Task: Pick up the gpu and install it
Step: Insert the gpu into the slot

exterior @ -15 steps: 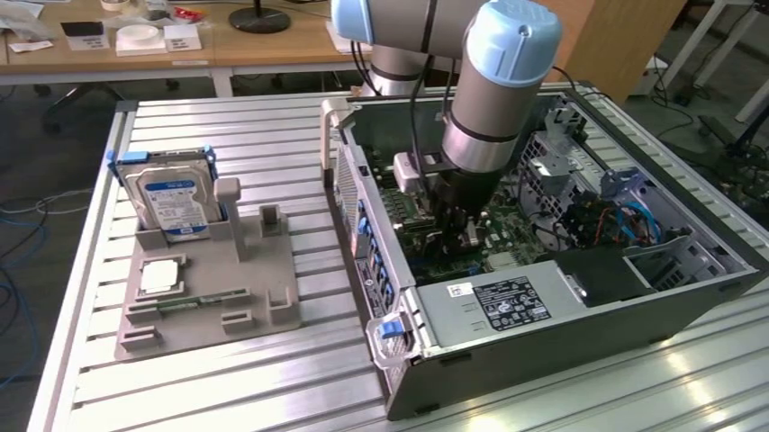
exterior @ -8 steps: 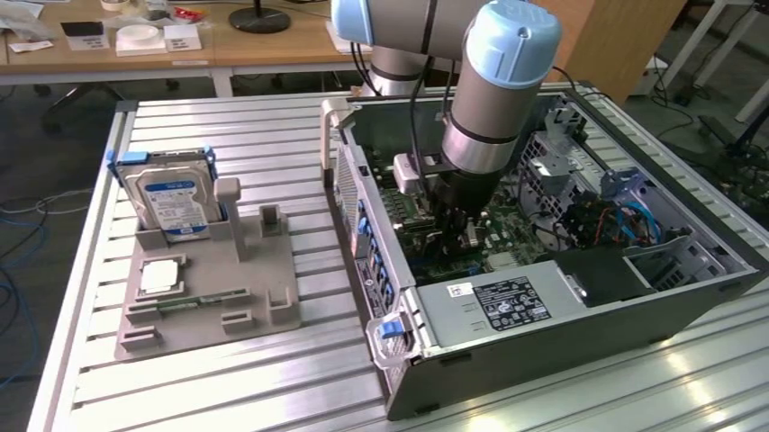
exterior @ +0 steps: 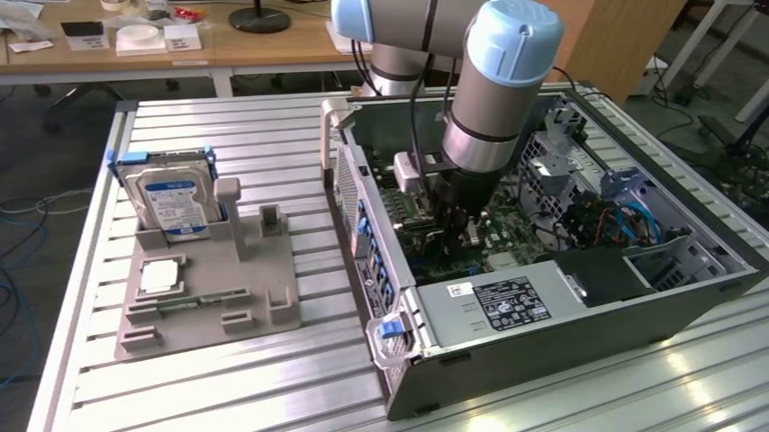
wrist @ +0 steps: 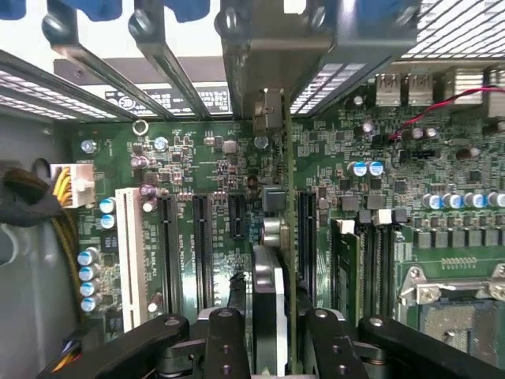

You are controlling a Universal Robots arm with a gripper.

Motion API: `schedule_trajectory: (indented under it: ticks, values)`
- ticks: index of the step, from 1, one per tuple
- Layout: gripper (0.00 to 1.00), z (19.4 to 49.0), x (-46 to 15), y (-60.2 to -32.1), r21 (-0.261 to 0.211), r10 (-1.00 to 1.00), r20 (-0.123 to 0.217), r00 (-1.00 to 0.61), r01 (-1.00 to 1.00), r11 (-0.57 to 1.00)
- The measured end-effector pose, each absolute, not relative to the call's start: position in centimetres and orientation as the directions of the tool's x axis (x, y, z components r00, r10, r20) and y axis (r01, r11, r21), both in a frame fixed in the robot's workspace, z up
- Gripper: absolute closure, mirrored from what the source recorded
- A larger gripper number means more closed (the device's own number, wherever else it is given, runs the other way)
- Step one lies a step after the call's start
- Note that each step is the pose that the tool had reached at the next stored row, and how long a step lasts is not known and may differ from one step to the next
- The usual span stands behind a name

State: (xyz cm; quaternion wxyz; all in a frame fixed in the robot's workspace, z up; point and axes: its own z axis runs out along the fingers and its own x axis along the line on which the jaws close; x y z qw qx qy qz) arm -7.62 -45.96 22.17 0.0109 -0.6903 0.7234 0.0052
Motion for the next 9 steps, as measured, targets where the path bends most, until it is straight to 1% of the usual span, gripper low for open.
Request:
schedule_trajectory:
  ticks: [9]
  values:
    - [0.65, 25.1, -7.6, -46.0, -0.014, -0.999, -0.023, -0.047, -0.999, 0.047]
